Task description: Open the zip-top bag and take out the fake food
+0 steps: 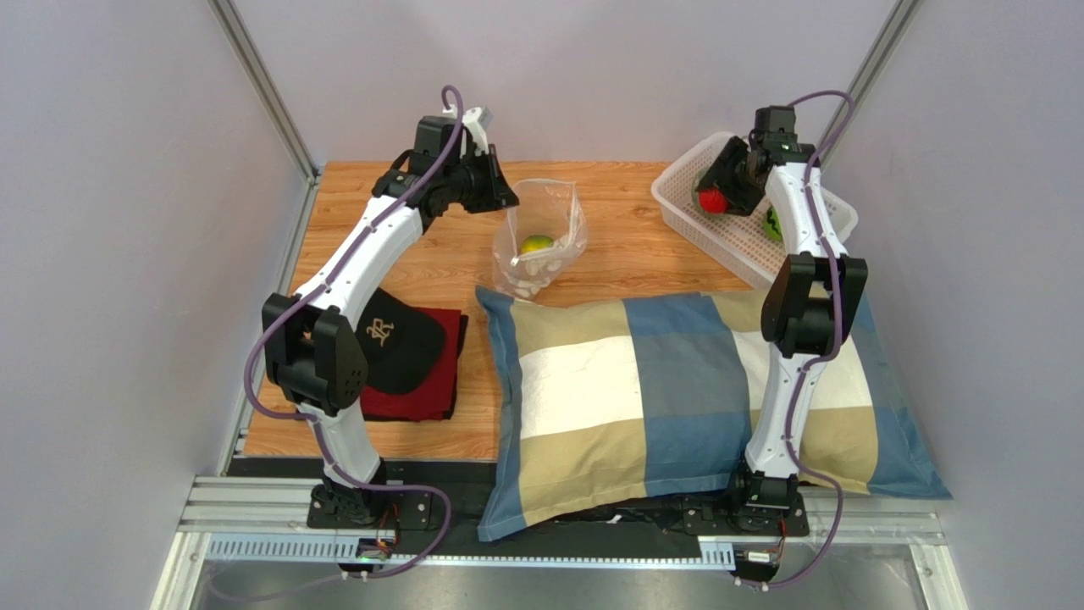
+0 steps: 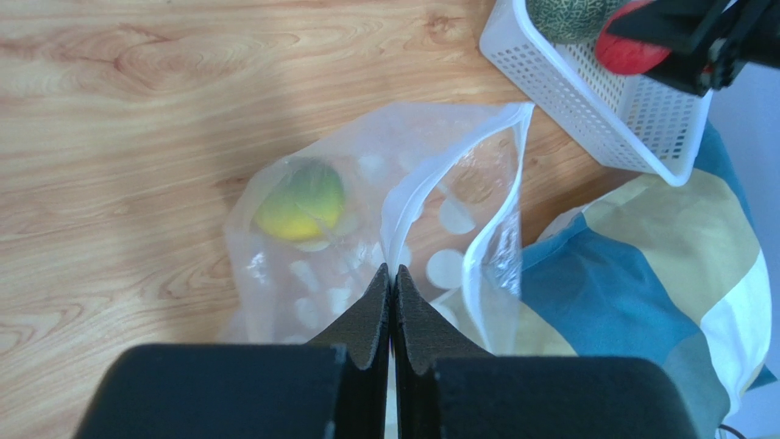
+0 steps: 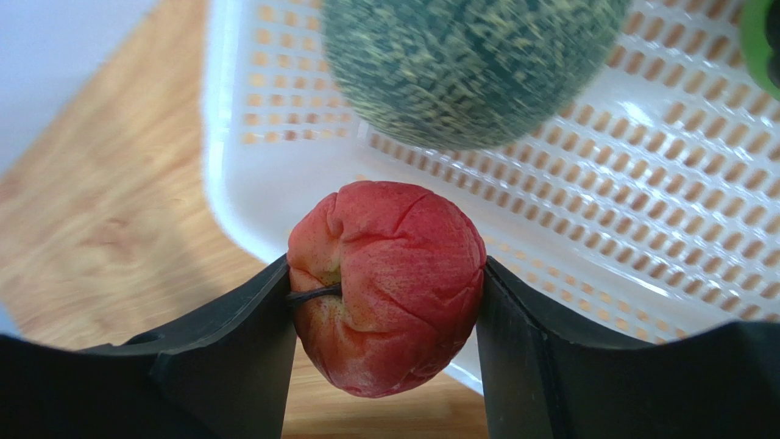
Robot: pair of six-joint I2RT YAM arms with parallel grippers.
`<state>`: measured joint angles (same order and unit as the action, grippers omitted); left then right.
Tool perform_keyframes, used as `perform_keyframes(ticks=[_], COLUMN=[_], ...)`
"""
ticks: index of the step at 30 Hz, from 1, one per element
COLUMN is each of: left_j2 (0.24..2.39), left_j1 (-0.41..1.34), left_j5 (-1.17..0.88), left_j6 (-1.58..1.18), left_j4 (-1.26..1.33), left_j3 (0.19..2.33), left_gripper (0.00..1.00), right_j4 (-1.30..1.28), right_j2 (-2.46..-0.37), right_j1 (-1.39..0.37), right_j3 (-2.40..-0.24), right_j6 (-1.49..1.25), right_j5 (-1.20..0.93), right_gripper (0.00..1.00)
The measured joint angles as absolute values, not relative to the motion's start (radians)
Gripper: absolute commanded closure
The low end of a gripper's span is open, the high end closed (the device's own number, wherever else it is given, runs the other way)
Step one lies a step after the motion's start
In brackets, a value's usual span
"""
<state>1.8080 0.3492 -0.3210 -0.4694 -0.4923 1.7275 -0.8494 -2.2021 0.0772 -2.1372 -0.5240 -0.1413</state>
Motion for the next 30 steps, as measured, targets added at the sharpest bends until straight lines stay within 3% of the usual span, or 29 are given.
perform_keyframes(ticks=[2,6,12,15,16,18,23,25,30], left_j2=[1.808,1.808,1.808,1.808,1.808,1.809,1.822,1.830,1.837], left_j1=[0.346,0.343,0.344,0.344,0.344,0.344,0.344,0.345,0.347], left_j5=[-0.324,-0.331,-0.353,-0.360,-0.361,-0.365,-0.383,-0.388,-0.391], left_j6=[-0.468,-0.469,-0.474,-0.476,-0.477,-0.480,-0.495,-0.498,-0.503], left_j4=[-0.496,-0.498,-0.499,-0.498,-0.498,-0.498,-0.492,-0.488,-0.479], left_j3=[1.743,1.755,1.755,1.755,1.755,1.755,1.755,1.755,1.755], left_gripper=[1.00,1.00,1.00,1.00,1.00,1.00,1.00,1.00,1.00], right_j4=[-0.891,-0.930,-0.976,-1.021,-1.036,-1.051,-1.036,-1.003,-0.929], right_j2=[-2.211,-2.211,-2.211,-2.211,-2.210,-2.204,-2.119,-2.065,-1.997], right_j1=[0.075,0.073,0.071,0.065,0.061,0.043,-0.102,-0.193,-0.379], right_j3=[-2.137,-2.138,-2.139,-2.160,-2.175,-2.201,-2.197,-2.177,-2.172], right_j6=[-0.505,-0.468,-0.424,-0.409,-0.407,-0.410,-0.485,-0.540,-0.661], right_j5=[-0.104,-0.026,0.081,0.112,0.114,0.103,0.013,-0.036,-0.134], right_gripper=[0.22,0.05,0.01,0.11,0.21,0.30,0.74,0.84,1.00])
